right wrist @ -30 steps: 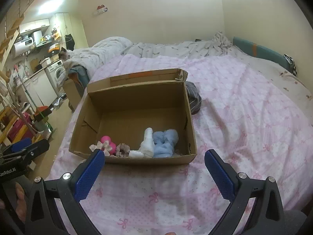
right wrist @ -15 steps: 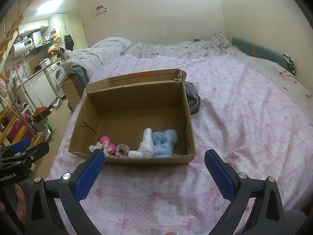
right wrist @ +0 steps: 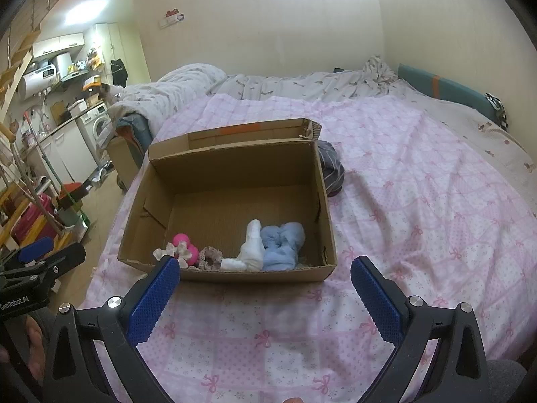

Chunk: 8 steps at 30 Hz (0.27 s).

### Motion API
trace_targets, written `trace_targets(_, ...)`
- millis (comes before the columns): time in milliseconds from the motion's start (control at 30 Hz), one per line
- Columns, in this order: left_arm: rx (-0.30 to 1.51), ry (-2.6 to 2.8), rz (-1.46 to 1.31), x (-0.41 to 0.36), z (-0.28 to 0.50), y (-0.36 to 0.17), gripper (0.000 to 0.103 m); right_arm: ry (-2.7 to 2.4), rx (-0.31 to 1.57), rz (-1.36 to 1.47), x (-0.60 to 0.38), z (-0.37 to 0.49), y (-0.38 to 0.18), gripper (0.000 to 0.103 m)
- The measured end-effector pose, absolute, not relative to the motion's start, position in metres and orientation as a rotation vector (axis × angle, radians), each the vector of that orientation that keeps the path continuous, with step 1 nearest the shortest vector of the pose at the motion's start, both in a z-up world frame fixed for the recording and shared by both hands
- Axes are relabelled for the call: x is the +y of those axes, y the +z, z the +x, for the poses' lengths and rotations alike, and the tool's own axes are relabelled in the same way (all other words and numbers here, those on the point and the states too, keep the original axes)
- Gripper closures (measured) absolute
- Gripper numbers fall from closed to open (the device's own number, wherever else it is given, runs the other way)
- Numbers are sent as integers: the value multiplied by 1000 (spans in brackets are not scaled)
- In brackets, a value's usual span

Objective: Organize soft objects

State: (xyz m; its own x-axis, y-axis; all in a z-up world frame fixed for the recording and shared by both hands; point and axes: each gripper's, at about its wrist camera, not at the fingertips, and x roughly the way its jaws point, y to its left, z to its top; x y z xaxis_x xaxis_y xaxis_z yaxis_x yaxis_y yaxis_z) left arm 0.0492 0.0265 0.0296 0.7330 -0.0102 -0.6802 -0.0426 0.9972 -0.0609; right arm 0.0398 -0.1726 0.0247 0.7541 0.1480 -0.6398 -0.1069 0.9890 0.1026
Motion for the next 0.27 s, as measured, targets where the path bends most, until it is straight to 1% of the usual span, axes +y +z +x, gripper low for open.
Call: trace_targets(267,754,22,-60,25,50,29,1,140,704,59,-172,40,24,0)
